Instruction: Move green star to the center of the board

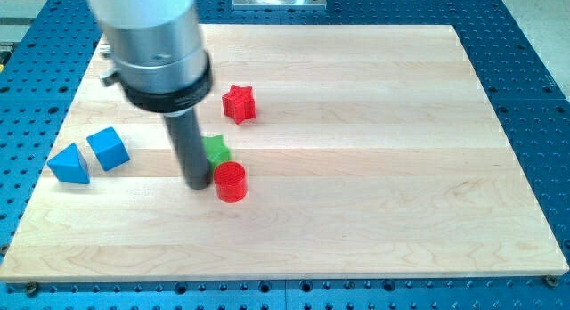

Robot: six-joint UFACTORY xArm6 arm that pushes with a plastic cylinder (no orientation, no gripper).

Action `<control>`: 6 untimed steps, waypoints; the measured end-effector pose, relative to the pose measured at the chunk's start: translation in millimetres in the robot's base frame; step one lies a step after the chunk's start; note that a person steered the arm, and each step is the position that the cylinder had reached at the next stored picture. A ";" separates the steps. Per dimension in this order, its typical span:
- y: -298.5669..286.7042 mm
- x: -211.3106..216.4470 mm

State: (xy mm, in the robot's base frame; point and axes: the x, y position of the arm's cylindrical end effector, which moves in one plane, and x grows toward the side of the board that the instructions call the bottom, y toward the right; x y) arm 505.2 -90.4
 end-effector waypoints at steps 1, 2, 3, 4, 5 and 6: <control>11.2 -6.1; -19.6 -3.1; -24.6 -5.5; 6.4 -19.8; 23.9 -30.9; 8.3 -31.7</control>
State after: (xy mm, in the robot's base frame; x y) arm 473.5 -82.1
